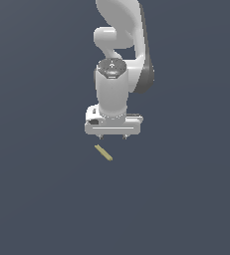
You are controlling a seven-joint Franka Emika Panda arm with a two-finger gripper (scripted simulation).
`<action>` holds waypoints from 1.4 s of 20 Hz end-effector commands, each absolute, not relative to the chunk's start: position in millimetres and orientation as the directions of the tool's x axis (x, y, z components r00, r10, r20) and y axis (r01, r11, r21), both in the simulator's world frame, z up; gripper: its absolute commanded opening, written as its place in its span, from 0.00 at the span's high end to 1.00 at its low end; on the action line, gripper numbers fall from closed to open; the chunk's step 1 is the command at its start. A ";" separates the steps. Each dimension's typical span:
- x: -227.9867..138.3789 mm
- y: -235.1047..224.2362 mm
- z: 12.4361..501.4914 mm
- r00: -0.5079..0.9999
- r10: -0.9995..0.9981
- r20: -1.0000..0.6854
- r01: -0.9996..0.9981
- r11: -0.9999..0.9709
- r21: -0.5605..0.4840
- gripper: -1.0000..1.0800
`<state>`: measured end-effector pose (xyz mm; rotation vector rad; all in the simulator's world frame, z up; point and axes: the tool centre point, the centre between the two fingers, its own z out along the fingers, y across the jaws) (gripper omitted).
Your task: Pick up the object and move it to a goal position.
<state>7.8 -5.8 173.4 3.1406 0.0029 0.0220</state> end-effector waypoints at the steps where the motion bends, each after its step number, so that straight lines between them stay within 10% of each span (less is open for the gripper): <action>1: 7.8 -5.8 173.4 1.000 0.002 0.014 0.002 -1.000 0.001 0.04; 28: 5.8 -11.4 159.7 0.985 0.175 0.004 0.175 -0.984 0.019 0.04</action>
